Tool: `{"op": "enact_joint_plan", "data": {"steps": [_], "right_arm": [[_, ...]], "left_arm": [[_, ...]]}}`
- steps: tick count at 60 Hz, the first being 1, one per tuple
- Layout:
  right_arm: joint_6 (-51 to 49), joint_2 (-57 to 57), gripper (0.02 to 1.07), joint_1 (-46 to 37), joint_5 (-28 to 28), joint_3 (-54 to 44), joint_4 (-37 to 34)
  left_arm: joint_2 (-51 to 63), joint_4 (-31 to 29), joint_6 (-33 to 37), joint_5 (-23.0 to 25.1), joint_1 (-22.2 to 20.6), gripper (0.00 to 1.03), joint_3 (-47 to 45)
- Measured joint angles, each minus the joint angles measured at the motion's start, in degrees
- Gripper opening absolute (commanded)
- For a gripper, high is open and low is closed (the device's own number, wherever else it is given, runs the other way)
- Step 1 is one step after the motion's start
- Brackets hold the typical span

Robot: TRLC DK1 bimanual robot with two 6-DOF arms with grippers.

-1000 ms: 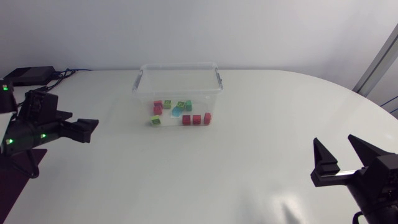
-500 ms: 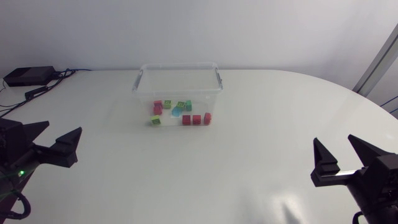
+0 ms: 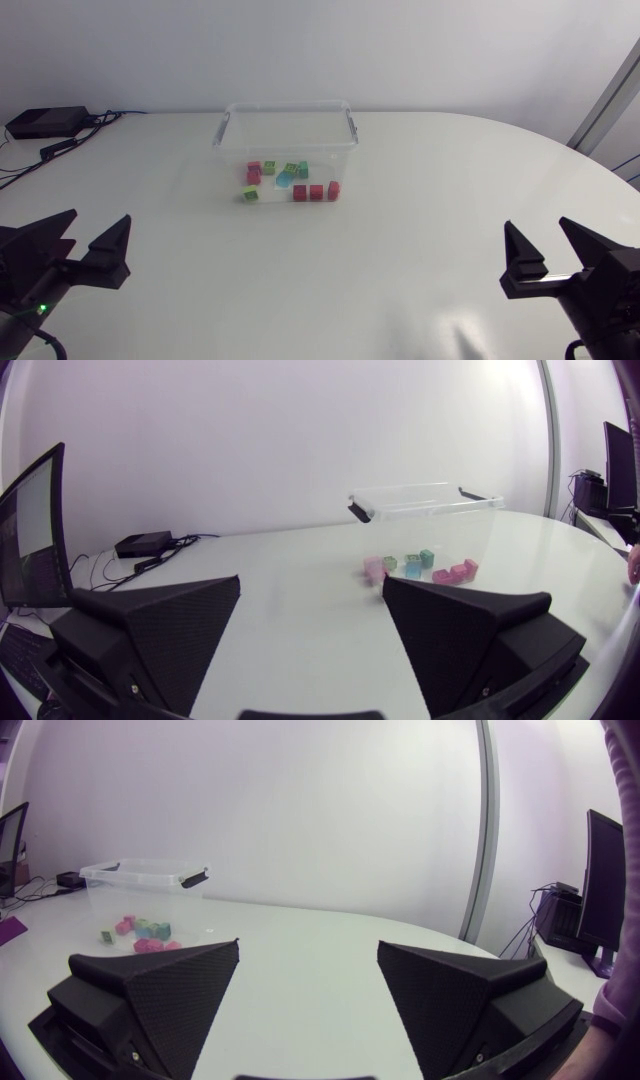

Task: Place the duplo bricks in the container

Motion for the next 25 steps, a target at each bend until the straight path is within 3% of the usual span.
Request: {"op": "enact_joint_plan", "data": {"steps": [25], "right_arm": [[2.56,0.0,1.02,0.0,0.17,0.0,0.02]], "left_arm": [[-10.86,0.83,-5.33,-3.96,-3.74,1.0,-6.16]]}}
